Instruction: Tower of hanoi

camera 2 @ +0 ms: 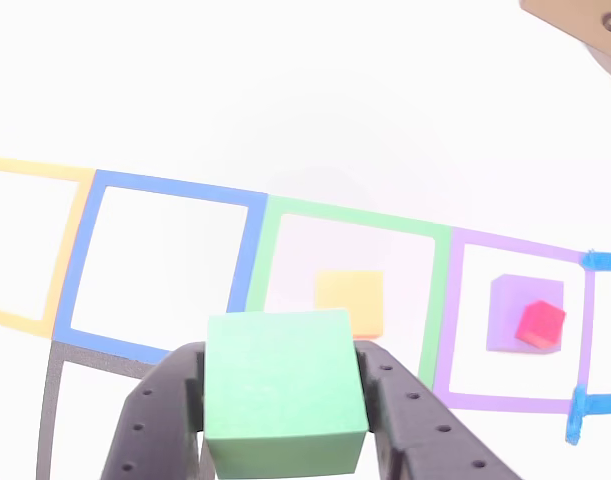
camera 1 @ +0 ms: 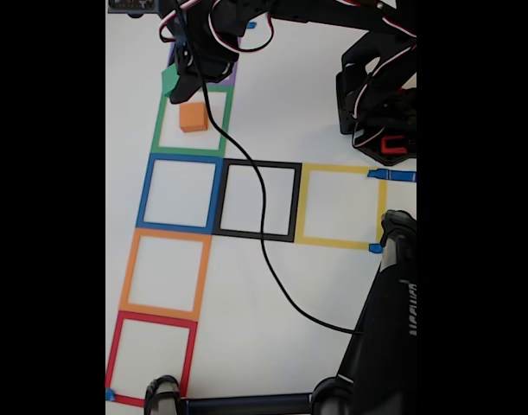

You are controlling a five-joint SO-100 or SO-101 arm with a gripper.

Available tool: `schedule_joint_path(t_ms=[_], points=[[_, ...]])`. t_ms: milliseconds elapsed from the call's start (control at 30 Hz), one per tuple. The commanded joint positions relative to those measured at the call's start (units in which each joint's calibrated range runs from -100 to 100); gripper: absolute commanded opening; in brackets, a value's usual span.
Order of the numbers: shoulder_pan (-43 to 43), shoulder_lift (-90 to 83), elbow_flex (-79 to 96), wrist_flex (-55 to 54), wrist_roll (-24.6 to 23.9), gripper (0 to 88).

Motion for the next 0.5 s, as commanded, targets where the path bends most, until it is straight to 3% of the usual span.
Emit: schedule_joint_path(t_ms=[0, 200, 467], points=[[2.5, -1.8, -11.5, 10.5, 0.0, 0.1], [7.6, -4.3, -7.3, 11.7, 0.0, 0.1], [13.8, -10.2, 25.2, -17.7, 0.0, 0.1]])
